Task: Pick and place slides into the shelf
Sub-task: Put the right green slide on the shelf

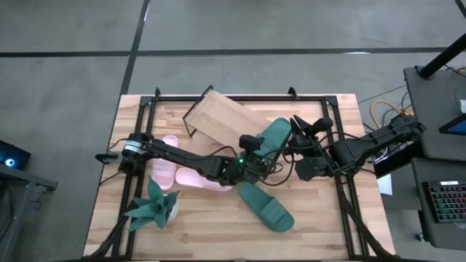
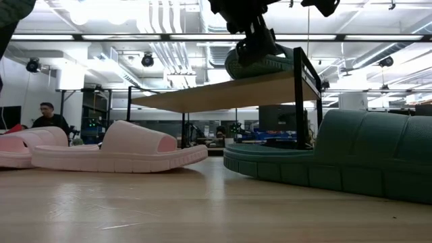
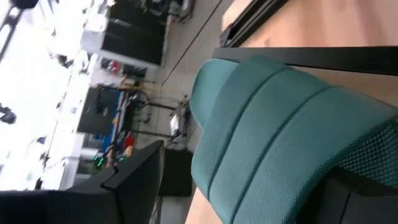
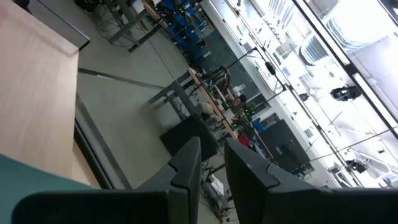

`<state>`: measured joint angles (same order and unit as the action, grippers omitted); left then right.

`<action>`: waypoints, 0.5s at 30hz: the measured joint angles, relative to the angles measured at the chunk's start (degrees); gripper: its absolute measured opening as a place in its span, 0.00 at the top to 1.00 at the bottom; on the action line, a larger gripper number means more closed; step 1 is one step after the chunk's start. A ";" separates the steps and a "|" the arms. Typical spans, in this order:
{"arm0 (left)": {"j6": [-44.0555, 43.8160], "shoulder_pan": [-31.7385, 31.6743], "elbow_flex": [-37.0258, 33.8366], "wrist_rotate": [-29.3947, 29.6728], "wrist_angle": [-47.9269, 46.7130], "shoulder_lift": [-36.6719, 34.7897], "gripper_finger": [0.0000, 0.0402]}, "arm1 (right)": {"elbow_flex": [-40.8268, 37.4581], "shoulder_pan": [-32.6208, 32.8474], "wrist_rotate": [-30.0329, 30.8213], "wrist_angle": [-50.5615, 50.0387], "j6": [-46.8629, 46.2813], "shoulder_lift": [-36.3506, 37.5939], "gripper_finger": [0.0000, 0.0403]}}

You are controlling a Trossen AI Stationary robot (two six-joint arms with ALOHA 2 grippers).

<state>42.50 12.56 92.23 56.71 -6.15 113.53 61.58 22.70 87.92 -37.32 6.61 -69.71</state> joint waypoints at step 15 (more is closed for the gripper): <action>-6.36 -0.16 -0.09 -8.01 -7.37 -2.07 0.30 | -0.29 0.00 -0.04 -1.92 -2.16 -0.02 0.84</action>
<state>36.14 12.40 92.14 48.70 -13.53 111.46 61.29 22.70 87.88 -39.24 4.45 -69.73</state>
